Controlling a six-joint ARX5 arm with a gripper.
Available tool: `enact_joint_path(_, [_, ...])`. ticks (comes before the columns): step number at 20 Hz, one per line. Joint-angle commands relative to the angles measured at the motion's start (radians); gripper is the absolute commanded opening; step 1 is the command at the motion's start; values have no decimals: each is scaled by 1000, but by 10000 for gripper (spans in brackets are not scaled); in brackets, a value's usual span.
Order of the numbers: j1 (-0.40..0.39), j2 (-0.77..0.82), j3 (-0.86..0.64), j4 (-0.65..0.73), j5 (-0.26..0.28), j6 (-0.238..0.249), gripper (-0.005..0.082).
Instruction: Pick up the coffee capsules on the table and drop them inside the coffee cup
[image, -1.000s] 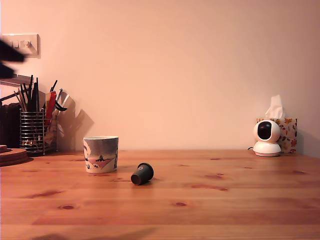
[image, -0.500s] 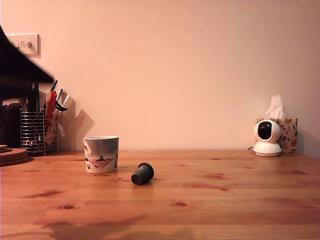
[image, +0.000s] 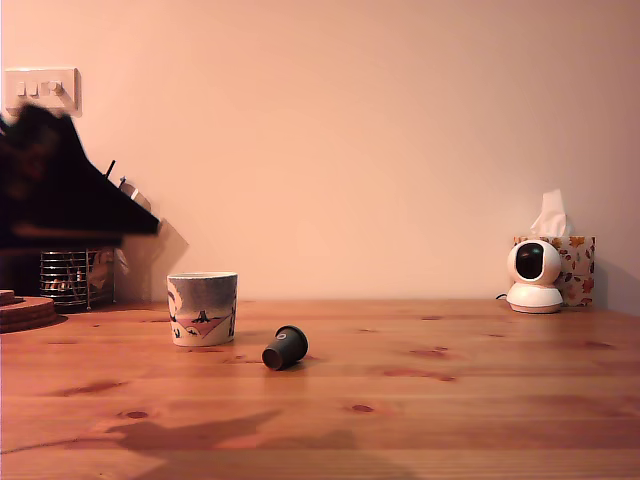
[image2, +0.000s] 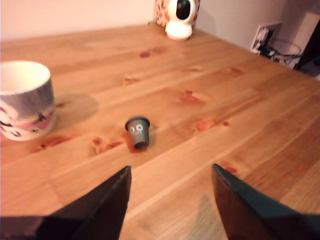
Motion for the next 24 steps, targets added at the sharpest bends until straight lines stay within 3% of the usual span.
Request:
enact_joint_path(1, [-3, 61, -9, 59, -8, 20, 526])
enact_joint_path(5, [-3, 188, -7, 165, -62, 19, 536])
enact_joint_path(12, [-13, 398, 51, 293, -64, 21, 536])
enact_joint_path(24, [-43, 690, 278, 299, -88, 46, 539])
